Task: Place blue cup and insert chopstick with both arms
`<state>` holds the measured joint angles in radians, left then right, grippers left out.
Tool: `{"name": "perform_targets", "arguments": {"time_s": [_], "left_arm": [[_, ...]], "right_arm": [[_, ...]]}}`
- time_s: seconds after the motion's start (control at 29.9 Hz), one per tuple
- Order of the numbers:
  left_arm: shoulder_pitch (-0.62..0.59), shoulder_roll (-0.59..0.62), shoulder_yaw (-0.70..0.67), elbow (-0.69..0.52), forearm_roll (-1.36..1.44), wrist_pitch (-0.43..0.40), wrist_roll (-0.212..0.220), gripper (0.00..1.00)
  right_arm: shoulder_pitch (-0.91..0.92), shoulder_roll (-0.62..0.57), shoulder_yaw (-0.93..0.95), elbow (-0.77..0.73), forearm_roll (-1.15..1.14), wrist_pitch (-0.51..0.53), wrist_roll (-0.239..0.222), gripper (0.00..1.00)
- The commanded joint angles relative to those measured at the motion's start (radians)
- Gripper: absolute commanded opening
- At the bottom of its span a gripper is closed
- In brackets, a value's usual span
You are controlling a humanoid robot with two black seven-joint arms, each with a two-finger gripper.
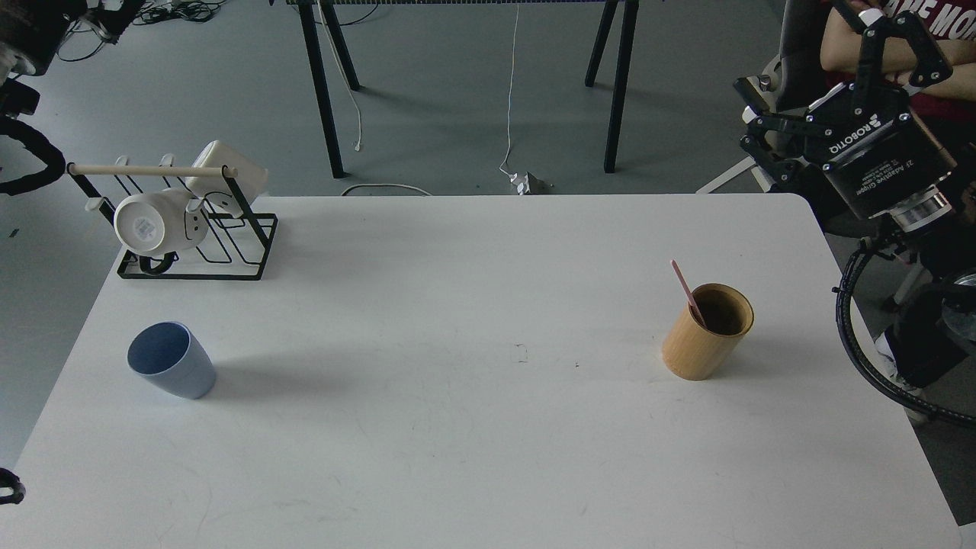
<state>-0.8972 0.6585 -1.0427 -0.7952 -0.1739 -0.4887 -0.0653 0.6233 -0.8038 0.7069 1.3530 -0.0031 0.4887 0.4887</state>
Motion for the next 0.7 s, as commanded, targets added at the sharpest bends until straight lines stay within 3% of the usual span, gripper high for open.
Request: {"name": "perform_targets", "arguments": {"time_s": [0.0,0.27,0.43,0.5,0.6,0.63,0.67], "left_arm": [[-0.005,-0.043,-0.121,0.002,0.005,0.0,-0.043,0.99],[-0.037,-0.066,-0.066,0.005,0.028,0.0,-0.054,1.0],[-0.046,-0.077,-0.083,-0.032,0.01,0.016,-0.086,1.0],[-0.042,-0.106,-0.102,-0.038,0.007,0.027,-0.178,1.0],[-0.026,-0.125,-0.091,-0.082,0.01,0.025,-0.38,1.0],[-0.014,-0.123,-0.085,-0.119,0.013,0.027,-0.423,1.0],[0.003,-0.112,-0.08,-0.157,0.014,0.019,-0.423,1.0]], "right_arm": [[0.003,0.0,0.002,-0.002,0.0,0.0,0.0,0.99],[0.007,0.005,0.002,-0.002,0.0,0.0,0.0,0.99],[0.009,0.008,0.002,-0.002,0.0,0.0,0.0,0.99],[0.01,0.008,0.002,-0.003,-0.001,0.0,0.0,0.99],[0.012,0.008,0.002,-0.003,0.0,0.0,0.0,0.99],[0.012,0.008,0.002,-0.003,0.0,0.0,0.0,0.99],[0.012,0.008,0.002,-0.005,-0.001,0.0,0.0,0.99]]}}
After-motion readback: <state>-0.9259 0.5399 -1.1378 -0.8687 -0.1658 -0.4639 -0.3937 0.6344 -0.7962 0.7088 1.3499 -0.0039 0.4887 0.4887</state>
